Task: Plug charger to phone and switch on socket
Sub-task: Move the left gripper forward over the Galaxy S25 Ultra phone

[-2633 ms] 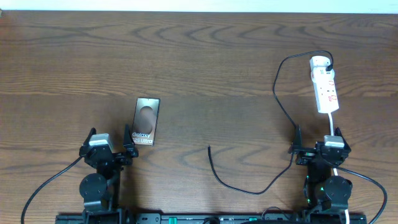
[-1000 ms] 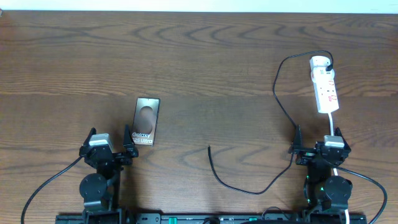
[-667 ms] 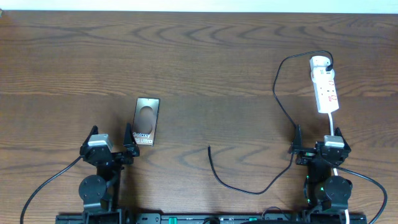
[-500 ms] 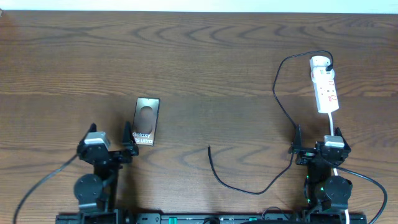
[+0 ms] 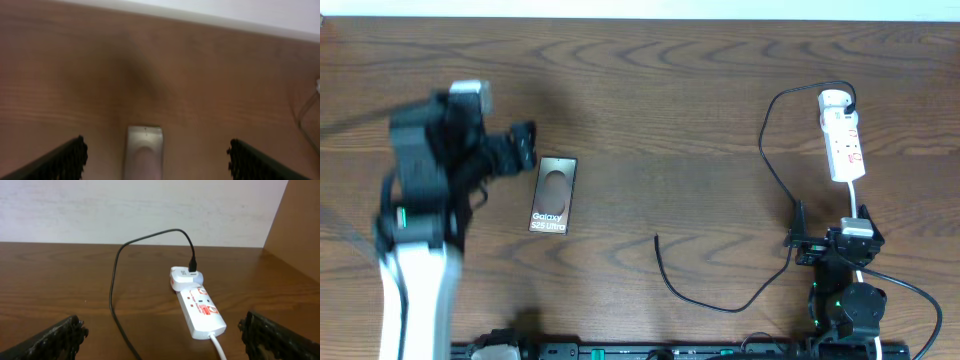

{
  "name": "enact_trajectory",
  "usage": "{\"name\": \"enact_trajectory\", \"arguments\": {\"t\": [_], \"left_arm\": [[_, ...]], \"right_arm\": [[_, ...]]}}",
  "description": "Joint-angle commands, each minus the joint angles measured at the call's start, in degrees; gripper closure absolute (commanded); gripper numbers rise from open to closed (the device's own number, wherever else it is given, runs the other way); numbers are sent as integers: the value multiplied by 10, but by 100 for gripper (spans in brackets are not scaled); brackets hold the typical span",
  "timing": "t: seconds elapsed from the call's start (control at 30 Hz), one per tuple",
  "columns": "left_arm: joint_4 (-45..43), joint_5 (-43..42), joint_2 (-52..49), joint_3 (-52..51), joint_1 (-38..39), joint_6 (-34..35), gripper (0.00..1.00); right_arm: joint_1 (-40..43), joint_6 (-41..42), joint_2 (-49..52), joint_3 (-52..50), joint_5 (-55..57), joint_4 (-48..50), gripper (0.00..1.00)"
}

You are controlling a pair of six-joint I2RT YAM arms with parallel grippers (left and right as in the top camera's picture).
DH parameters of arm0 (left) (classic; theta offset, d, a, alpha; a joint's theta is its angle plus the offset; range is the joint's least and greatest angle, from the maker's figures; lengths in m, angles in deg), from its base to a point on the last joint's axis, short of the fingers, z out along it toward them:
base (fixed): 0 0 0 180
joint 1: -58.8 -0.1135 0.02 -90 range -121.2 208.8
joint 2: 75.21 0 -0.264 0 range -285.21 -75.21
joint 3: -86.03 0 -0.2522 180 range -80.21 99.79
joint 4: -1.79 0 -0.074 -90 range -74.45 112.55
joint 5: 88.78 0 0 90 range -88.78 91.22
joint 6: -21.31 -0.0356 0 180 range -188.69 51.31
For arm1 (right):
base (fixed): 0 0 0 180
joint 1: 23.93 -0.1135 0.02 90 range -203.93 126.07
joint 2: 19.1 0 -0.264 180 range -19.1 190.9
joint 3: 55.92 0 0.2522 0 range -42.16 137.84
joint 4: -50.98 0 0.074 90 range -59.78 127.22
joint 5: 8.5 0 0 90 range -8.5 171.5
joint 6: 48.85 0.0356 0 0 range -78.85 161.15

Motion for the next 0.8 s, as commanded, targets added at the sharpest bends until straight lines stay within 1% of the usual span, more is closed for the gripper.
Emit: {"name": "enact_trajectory", "arguments": {"t": [0.0, 0.07, 0.13, 0.23, 0.4, 0.53, 0.57, 0.6, 0.63, 0.67, 0.7, 0.73, 0.77], "left_arm": [[86, -37, -114, 104, 3, -24, 11], [113, -35, -162, 130, 3, -24, 11], [113, -35, -208, 132, 3, -24, 11], [115, -35, -250, 132, 3, -24, 11], [129, -35, -291, 132, 3, -24, 11], [130, -35, -298, 132, 3, -24, 11], [130, -34, -298, 132, 3, -25, 53], [128, -29, -298, 132, 3, -24, 75], [127, -26, -298, 132, 3, -24, 86], [127, -21, -298, 132, 3, -24, 84], [128, -19, -298, 132, 3, -24, 45], [130, -20, -298, 132, 3, -24, 2], [135, -17, -298, 132, 3, -24, 2]], "right_arm": [[-4, -5, -3, -1, -1, -2, 1], [-4, -5, -3, -1, -1, -2, 1], [-4, -5, -3, -1, -1, -2, 1], [-4, -5, -3, -1, -1, -2, 1], [-4, -5, -3, -1, -1, -2, 1], [-4, -5, -3, -1, -1, -2, 1], [-4, -5, -3, -1, -1, -2, 1], [-4, -5, -3, -1, -1, -2, 1], [-4, -5, -3, -1, -1, -2, 1], [-4, -5, -3, -1, -1, -2, 1], [-4, -5, -3, -1, -1, -2, 1], [-4, -5, -3, -1, -1, -2, 1], [-4, -5, -3, -1, -1, -2, 1]]}}
